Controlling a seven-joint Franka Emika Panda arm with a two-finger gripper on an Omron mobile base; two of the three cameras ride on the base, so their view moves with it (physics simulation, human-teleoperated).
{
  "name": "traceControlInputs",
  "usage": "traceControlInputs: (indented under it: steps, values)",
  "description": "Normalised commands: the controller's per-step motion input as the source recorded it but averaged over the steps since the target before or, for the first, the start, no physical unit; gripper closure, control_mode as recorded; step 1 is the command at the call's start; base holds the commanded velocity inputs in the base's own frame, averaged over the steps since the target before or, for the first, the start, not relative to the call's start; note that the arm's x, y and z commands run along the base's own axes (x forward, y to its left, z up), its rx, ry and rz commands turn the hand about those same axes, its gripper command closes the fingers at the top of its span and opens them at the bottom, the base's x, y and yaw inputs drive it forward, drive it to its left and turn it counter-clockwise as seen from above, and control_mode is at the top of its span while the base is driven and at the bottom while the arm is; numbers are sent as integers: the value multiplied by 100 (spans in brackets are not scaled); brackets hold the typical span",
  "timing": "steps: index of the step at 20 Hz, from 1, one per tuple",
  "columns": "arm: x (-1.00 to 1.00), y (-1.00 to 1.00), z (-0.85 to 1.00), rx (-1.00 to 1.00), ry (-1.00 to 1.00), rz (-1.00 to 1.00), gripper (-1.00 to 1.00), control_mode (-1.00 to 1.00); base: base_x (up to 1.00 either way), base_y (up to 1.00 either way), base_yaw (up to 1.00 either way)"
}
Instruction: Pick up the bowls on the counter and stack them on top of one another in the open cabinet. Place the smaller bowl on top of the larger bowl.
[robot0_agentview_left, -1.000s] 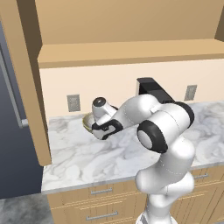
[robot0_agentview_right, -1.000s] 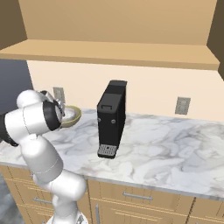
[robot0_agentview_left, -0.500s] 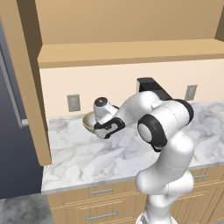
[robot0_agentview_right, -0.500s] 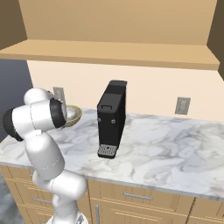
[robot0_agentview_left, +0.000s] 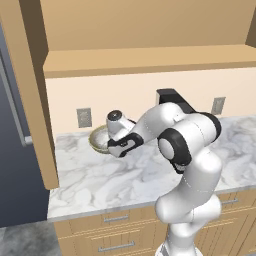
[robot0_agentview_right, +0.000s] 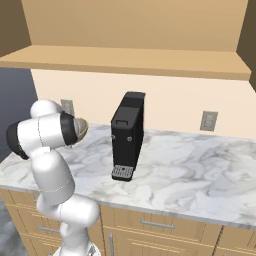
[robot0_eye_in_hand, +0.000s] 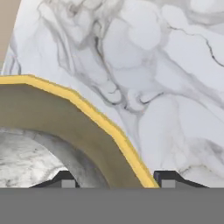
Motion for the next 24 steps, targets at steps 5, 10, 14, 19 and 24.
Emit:
traceControlInputs:
  steps: [5, 10, 14, 19, 24]
  values:
    - [0, 0, -8, 6, 7, -2, 100, -100, 0, 0, 0]
    - [-18, 0, 14, 7, 1, -5, 100, -100, 0, 0, 0]
    - [-44, 0, 70, 0, 0, -7, 100, -100, 0, 0, 0]
    - [-68, 0, 96, 0, 0, -12, 100, -100, 0, 0, 0]
    - [-95, 0, 100, 0, 0, -13, 100, -100, 0, 0, 0]
